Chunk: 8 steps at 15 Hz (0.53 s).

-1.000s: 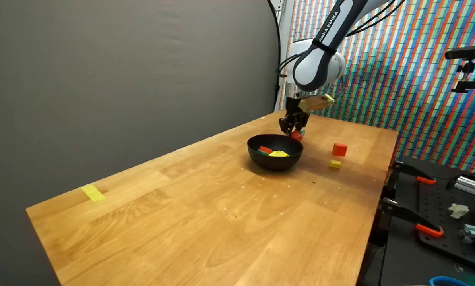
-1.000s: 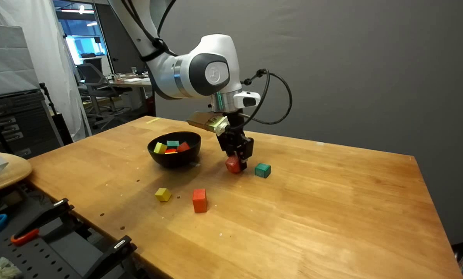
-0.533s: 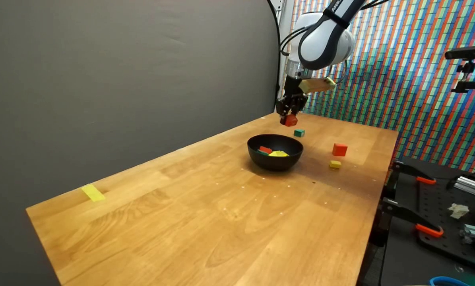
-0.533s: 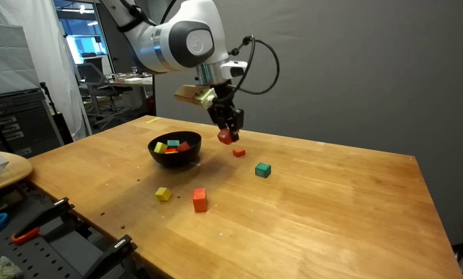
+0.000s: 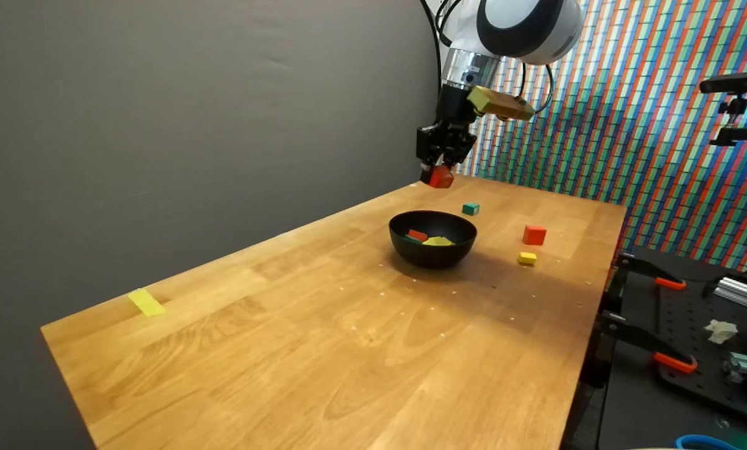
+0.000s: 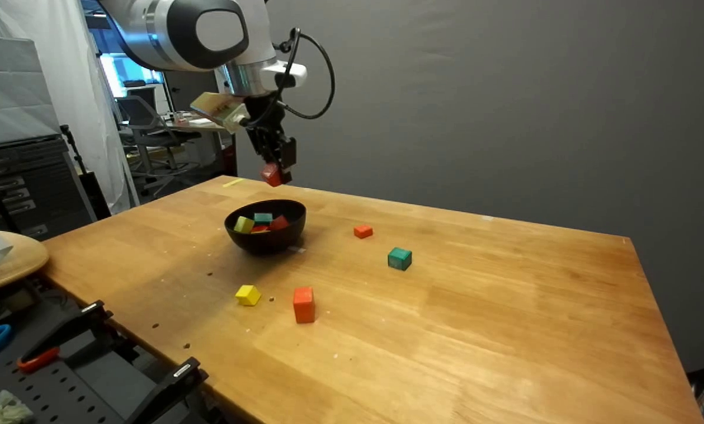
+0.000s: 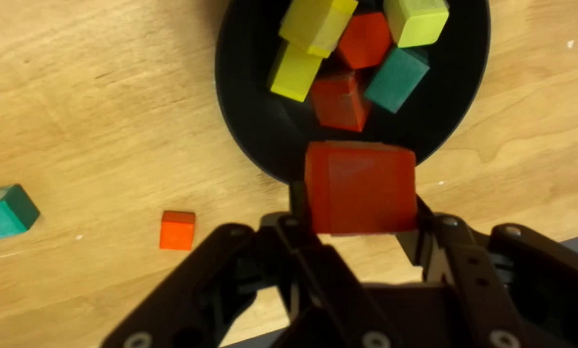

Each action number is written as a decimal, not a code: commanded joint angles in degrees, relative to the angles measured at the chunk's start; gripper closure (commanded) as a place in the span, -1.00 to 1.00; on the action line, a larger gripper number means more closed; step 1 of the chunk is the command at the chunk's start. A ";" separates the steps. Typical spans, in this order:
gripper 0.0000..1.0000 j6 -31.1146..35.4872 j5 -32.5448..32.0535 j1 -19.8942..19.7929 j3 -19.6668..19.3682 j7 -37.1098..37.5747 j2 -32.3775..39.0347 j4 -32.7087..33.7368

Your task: Place all the blocks inside the black bowl

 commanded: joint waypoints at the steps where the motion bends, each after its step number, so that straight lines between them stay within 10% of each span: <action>1: -0.41 5.45 1.58 0.88 0.09 -0.23 1.81 -1.24; 8: -1.00 21.04 -14.08 4.01 -11.40 3.82 -0.78 -5.59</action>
